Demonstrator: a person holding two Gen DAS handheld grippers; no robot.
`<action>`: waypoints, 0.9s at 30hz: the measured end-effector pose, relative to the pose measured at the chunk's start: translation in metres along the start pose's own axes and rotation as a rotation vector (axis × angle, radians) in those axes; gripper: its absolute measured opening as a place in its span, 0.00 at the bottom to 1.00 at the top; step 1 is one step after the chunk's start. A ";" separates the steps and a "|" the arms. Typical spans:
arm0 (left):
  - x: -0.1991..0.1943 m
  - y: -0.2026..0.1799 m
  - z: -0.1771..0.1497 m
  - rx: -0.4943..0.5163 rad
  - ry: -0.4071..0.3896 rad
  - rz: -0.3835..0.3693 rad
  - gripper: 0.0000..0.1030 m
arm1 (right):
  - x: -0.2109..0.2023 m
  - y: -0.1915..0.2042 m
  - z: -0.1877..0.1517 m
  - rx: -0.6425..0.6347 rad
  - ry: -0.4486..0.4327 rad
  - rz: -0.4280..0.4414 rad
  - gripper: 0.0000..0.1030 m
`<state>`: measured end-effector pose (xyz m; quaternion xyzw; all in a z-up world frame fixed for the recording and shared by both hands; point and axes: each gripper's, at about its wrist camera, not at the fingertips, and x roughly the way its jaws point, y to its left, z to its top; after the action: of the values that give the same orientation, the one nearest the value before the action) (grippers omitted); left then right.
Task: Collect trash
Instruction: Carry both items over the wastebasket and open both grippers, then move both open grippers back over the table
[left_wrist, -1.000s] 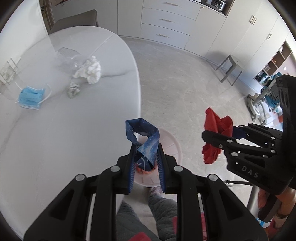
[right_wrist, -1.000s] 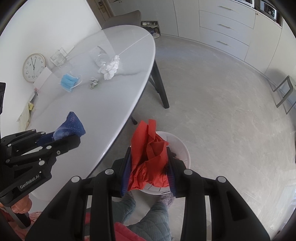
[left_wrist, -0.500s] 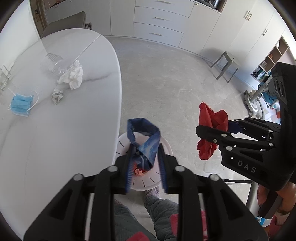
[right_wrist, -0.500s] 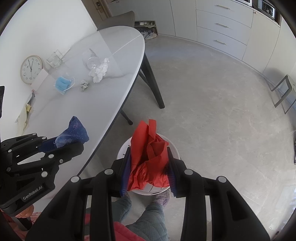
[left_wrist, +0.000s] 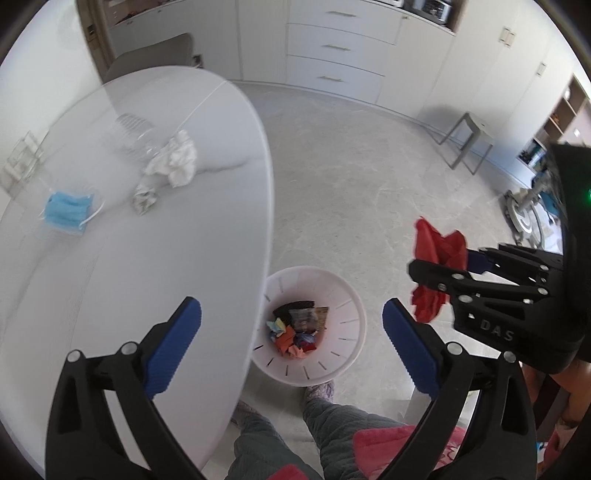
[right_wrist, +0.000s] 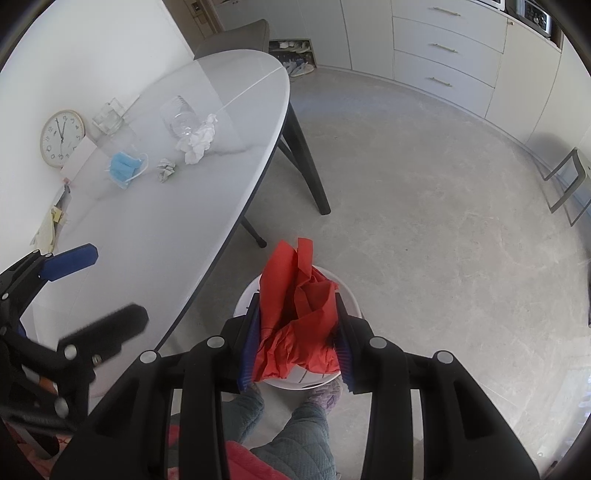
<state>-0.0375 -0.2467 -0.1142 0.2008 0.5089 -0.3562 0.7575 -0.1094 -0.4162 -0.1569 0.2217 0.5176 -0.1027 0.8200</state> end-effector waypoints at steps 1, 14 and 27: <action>-0.001 0.005 0.000 -0.014 0.000 0.007 0.92 | 0.001 0.002 0.000 -0.003 0.003 0.003 0.37; -0.015 0.084 -0.006 -0.214 -0.010 0.116 0.92 | 0.008 0.026 0.004 0.000 0.011 -0.011 0.98; -0.043 0.178 -0.001 -0.558 -0.069 0.252 0.92 | 0.019 0.057 0.069 -0.173 -0.005 0.085 0.98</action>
<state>0.0850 -0.1132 -0.0855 0.0343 0.5320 -0.1129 0.8385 -0.0233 -0.3974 -0.1337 0.1715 0.5125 -0.0232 0.8411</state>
